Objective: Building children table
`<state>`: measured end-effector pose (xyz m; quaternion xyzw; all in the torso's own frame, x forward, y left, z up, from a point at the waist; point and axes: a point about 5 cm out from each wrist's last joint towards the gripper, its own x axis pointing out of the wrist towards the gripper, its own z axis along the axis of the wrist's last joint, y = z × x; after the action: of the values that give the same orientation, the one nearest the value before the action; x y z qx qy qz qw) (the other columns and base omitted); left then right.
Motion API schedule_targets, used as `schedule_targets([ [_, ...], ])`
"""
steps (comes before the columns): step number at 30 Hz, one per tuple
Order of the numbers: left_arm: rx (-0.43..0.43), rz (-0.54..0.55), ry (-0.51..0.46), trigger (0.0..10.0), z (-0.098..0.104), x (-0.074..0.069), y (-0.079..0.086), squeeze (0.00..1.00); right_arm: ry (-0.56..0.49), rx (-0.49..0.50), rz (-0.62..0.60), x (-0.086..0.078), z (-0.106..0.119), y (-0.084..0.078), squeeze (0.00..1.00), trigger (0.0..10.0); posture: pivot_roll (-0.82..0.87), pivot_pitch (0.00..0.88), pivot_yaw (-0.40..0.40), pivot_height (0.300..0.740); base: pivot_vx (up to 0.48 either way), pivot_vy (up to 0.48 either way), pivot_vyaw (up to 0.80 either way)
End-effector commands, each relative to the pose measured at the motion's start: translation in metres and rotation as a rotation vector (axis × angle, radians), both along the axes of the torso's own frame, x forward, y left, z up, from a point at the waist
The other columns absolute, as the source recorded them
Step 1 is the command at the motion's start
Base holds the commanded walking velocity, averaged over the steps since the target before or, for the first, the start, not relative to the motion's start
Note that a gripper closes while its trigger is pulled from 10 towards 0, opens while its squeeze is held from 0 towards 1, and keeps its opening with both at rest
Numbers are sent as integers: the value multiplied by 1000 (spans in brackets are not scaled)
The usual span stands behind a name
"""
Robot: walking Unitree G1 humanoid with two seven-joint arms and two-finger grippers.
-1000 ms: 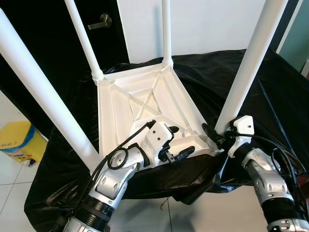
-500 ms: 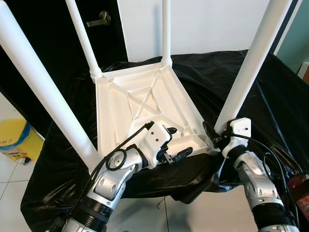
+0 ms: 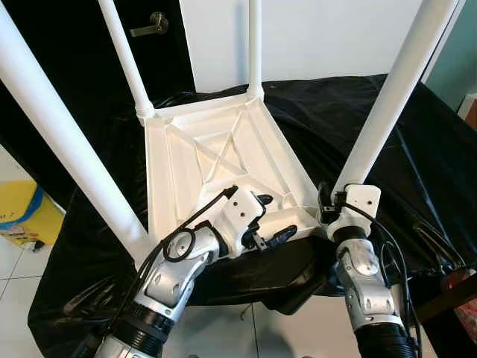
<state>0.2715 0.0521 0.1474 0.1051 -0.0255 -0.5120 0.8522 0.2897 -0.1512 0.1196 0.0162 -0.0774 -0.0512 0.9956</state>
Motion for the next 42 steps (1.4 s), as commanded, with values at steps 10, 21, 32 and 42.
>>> schedule_targets([
  [10,15,44,-17,10000,-3,4,3,0,2,-16,-17,1,5,2,1000,10000,-89,0,8,740,0,0,0],
  [21,-10,80,-10,10000,0,6,4,0,-22,-34,12,1,10,-1,1000,10000,-79,0,8,740,0,0,0],
  [32,2,63,-7,10000,-1,6,4,0,-51,-66,169,-1,17,-17,0,10000,-102,0,40,740,0,0,0],
  [42,4,48,-13,10000,1,9,3,0,-48,-141,406,13,24,-26,0,10000,-98,0,50,740,0,0,0],
])
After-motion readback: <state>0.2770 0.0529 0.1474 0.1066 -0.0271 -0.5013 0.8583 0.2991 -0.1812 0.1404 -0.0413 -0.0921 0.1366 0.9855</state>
